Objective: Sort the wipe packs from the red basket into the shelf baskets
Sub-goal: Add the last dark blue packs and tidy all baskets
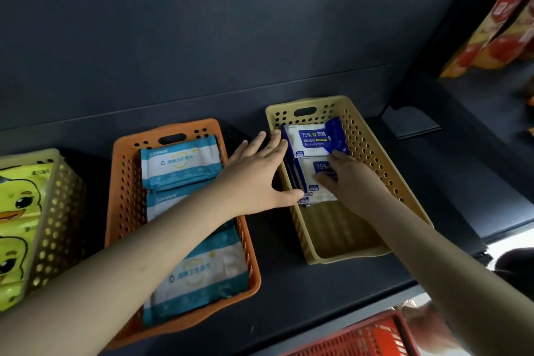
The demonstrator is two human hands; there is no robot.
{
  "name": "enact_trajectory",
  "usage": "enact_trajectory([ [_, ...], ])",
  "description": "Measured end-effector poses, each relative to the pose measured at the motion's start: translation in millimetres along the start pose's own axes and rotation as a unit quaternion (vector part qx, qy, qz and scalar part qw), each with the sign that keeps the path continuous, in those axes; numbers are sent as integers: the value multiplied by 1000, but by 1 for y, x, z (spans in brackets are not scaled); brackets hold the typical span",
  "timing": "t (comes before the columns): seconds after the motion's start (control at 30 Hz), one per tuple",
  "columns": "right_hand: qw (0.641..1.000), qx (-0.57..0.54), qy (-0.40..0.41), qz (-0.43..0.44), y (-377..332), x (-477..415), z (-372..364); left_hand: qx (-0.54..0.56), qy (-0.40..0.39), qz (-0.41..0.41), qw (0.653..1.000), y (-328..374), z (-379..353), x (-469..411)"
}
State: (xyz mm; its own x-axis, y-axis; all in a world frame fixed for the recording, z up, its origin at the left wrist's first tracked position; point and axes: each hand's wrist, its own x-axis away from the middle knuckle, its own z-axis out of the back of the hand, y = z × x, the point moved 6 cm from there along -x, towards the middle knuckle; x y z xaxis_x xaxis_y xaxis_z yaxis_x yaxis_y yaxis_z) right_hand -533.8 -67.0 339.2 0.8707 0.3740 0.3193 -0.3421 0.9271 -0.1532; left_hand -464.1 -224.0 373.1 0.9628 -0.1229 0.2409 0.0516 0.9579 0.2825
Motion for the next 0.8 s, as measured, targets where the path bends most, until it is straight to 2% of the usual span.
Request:
enact_trajectory([
  [0.1, 1000, 8, -10, 3, 2, 0, 0, 4, -5, -2, 1000, 1, 0, 0],
  [0.2, 1000, 13, 27, -3, -8, -1, 7, 8, -2, -4, 1000, -1, -1, 0],
  [0.4, 996, -61, 16, -68, -16, -14, -2, 7, -4, -6, 1000, -2, -1, 0],
  [0.8, 994, -92, 26, -55, -2, -25, -10, -7, -5, -6, 1000, -4, 0, 0],
])
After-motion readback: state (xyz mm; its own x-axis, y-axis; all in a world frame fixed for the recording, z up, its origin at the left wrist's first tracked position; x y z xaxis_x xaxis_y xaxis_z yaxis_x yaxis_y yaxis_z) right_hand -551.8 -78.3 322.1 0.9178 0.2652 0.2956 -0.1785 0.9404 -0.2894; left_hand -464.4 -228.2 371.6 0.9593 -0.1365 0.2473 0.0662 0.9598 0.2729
